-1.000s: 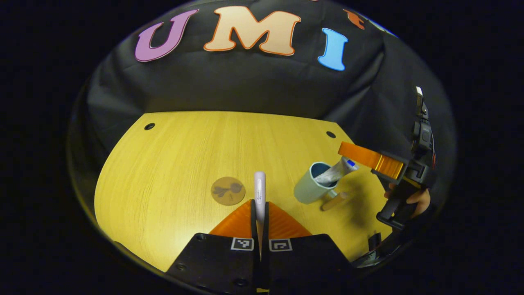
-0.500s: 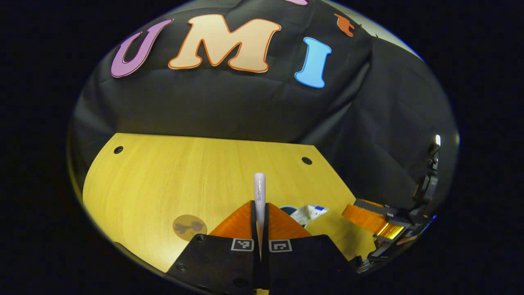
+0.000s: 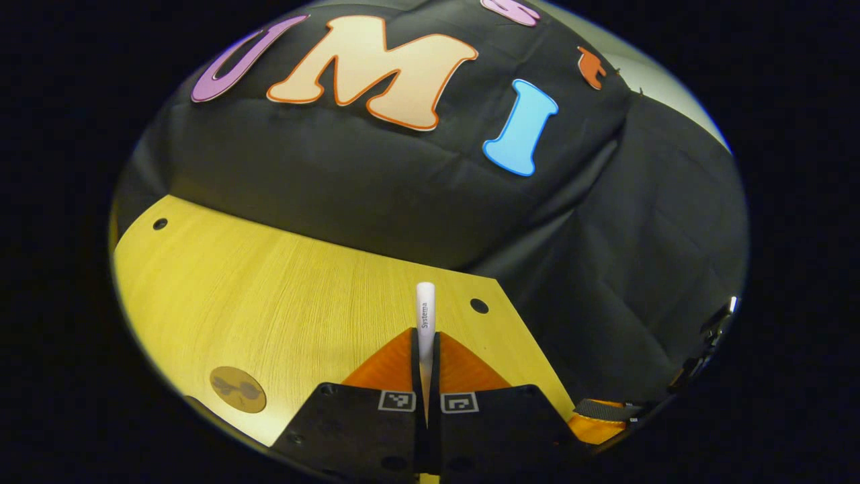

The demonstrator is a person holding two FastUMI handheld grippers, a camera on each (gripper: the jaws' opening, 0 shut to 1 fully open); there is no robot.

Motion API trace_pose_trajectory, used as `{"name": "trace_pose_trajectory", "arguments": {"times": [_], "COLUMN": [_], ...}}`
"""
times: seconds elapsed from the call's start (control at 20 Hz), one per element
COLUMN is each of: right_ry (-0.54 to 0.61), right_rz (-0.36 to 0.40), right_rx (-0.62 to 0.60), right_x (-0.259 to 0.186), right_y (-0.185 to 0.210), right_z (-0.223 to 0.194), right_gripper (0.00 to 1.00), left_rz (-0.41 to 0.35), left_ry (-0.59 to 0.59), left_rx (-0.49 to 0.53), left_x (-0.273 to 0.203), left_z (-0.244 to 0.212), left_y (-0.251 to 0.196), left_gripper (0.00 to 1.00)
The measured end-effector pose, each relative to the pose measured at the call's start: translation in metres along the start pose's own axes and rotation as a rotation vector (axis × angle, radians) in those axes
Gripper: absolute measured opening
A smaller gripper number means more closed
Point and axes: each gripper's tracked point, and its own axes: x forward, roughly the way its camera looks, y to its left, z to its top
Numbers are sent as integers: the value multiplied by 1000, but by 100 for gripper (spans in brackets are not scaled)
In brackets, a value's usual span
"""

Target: Put the toothbrush and toothpaste on the desktop into the cup, then pick up the cup and place it on the coaster on the desktop.

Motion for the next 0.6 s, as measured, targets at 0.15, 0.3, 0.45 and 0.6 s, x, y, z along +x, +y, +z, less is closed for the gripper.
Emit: {"name": "trace_pose_trajectory", "arguments": {"times": [0.15, 0.3, 0.45, 0.6], "right_ry": [19, 30, 30, 41], "right_rz": [-11, -12, 10, 32], "right_rx": [-13, -13, -19, -33], "right_x": [-1, 0, 6, 12], "right_y": [-7, -8, 3, 14], "right_z": [-5, -6, -5, -7], "right_gripper": [98, 99, 99, 99], "left_rz": [34, 38, 37, 31], "left_ry": [-11, -15, -22, -14], "left_rx": [6, 14, 41, 118], "left_x": [6, 3, -8, -23], "left_z": [-10, -18, -21, -27], "left_y": [11, 11, 6, -1], "left_gripper": [0, 0, 0, 1]}}
